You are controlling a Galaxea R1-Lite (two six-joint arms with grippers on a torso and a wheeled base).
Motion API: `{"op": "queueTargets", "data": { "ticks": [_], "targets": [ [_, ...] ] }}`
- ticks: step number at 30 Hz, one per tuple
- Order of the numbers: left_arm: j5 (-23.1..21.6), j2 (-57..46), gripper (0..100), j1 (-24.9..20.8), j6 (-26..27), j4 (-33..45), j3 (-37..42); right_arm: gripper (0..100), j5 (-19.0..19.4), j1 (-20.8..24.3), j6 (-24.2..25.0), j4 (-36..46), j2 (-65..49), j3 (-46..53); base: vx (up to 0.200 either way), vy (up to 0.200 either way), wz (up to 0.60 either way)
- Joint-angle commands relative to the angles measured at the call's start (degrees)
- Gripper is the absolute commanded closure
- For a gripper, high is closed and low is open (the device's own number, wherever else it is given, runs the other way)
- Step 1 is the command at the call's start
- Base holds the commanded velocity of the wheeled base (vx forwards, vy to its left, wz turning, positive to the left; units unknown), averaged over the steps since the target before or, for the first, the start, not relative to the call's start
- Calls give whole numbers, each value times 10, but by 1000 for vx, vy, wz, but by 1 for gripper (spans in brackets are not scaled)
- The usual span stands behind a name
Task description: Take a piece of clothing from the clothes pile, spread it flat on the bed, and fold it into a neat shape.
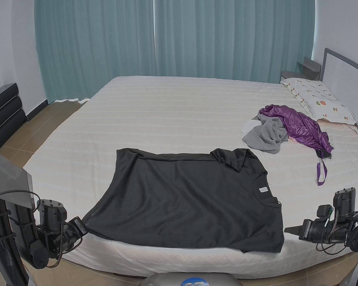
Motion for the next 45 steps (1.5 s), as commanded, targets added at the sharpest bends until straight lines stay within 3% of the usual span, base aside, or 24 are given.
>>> {"op": "queueTargets", "data": {
  "ticks": [1,20,29,30,35,45],
  "targets": [
    [0,0,100,-1,0,0,3,0,1,0,-3,-2,3,10,0,0,0],
    [-1,1,100,-1,4,0,7,0,-7,-8,5,-30,153,-80,0,0,0],
    [-1,1,100,-1,4,0,6,0,-31,-7,8,-53,228,-138,0,0,0],
    [-1,1,100,-1,4,0,6,100,-31,-7,10,-52,231,-148,0,0,0],
    [-1,1,100,-1,4,0,7,100,-34,-8,43,-43,234,-184,0,0,0],
    [-1,1,100,-1,4,0,6,100,-33,-10,46,-42,238,-261,0,0,0]
  ]
}}
